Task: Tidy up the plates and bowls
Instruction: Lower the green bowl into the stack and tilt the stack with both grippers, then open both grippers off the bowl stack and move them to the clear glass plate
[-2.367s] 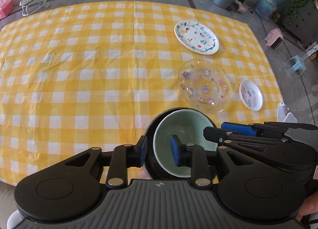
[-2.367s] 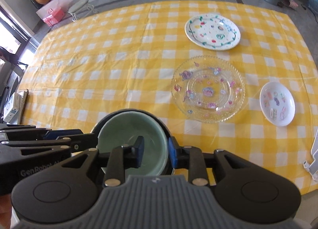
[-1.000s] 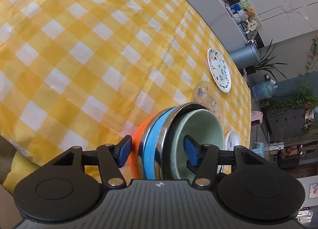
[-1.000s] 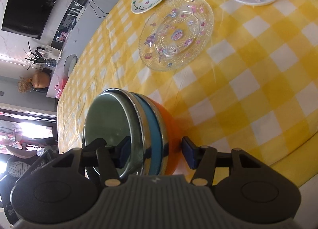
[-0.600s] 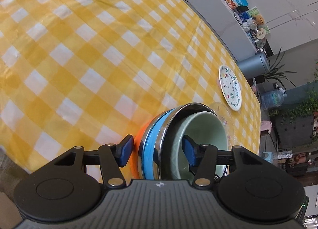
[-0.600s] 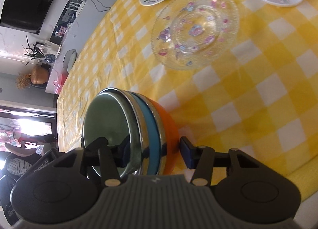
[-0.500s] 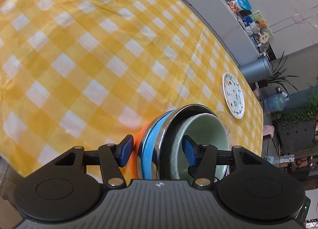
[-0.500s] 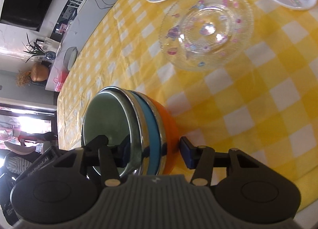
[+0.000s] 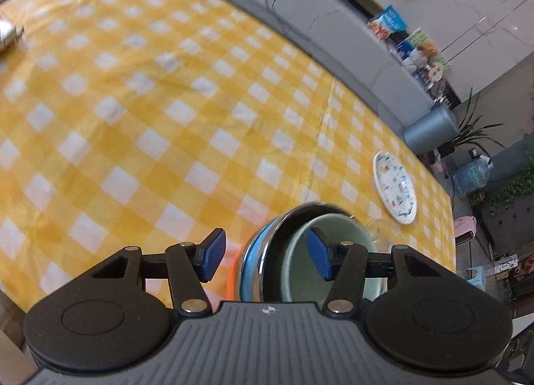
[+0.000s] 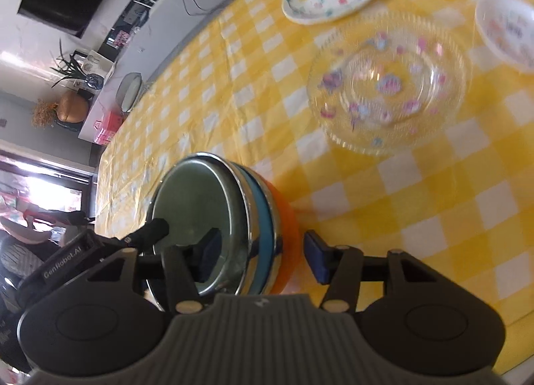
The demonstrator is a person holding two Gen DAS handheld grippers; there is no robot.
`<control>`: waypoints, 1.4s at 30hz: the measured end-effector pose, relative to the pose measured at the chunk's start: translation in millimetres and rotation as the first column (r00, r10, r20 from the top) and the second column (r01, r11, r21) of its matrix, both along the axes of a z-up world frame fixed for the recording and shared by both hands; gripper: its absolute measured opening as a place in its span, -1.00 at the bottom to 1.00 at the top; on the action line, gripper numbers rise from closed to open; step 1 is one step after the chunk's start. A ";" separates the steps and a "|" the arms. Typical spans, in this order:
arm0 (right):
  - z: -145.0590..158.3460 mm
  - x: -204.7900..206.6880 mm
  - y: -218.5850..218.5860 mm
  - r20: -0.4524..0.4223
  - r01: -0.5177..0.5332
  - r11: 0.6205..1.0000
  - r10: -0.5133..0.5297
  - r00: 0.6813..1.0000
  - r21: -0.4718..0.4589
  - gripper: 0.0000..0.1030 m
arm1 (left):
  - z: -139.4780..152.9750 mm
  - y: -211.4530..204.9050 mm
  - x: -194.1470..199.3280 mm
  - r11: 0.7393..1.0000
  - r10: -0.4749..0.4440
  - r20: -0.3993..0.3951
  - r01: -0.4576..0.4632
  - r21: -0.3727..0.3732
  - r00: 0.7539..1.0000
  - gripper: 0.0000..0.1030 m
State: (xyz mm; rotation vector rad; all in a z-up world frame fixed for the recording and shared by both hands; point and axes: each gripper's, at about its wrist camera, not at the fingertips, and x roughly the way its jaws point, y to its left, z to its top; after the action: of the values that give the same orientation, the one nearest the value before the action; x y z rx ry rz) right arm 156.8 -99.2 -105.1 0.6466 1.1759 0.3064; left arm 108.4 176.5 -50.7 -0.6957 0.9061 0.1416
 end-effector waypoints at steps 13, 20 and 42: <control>40.1 -29.4 -97.1 0.260 0.086 0.993 -0.062 0.964 -0.085 0.17 | 54.8 -90.4 15.2 0.954 -0.297 0.144 0.288 0.077 0.944 0.09; 23.0 -1.8 -140.1 0.322 0.131 0.989 -0.102 0.941 -0.071 0.14 | 28.3 -148.2 68.2 0.889 -0.425 -0.002 0.418 0.186 0.905 -0.21; -61.8 72.1 -155.8 0.177 0.122 0.988 -0.103 0.979 -0.098 -0.64 | -38.8 -174.2 181.7 0.740 -0.539 -0.361 0.632 0.229 0.761 -0.49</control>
State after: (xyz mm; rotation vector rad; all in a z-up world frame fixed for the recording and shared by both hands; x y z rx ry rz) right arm 228.9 -255.0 -166.9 0.5775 0.9798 0.1967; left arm 290.1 2.3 -89.5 -0.0320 1.2964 -0.1850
